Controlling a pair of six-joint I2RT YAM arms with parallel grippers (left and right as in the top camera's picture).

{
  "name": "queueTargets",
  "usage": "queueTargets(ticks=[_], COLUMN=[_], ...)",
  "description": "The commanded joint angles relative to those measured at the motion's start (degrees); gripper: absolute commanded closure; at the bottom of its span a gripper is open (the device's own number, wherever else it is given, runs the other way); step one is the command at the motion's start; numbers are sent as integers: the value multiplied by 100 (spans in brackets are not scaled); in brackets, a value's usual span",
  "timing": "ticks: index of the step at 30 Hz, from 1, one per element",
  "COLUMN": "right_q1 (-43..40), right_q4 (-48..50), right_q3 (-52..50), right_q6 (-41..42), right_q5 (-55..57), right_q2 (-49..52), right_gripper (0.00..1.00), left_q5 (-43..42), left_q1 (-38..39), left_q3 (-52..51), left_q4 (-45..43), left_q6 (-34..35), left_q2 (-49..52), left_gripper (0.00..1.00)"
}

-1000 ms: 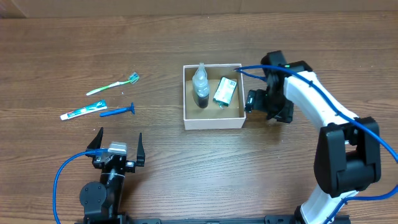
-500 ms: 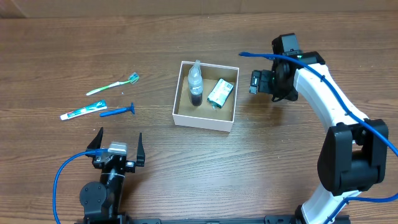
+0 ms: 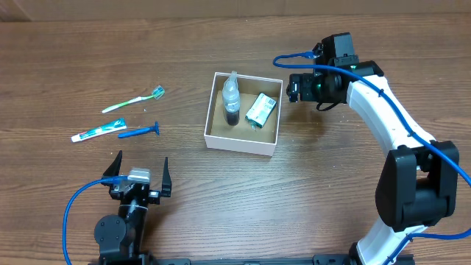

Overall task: Pack container
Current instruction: 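Withdraw the right gripper up and away from the box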

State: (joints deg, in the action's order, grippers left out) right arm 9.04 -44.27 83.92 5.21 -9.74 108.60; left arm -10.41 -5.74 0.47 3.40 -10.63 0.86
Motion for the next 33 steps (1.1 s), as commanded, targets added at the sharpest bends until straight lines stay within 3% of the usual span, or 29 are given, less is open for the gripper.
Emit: queueTargets(ticks=[1,14,26,33], right_q1=[33,446,435,435], right_q4=[50,195,754,717], right_q3=[144,142,142,142], right_q6=[-146,-352,1226,1416], right_q5=[-164,-374,1423,1611], right_q2=[-114,-111,-111,343], right_gripper=[1,2,3,4], left_q5=[33,33,33,35], left_q1=[-33,-33,-33,-33], left_q3=[-20,-20,-20,-20], left_q4=[-7,-7,-7,-7], left_q6=[39,37,37,37], left_q2=[-61,-61,-61,-61], left_gripper=[0,0,0,0])
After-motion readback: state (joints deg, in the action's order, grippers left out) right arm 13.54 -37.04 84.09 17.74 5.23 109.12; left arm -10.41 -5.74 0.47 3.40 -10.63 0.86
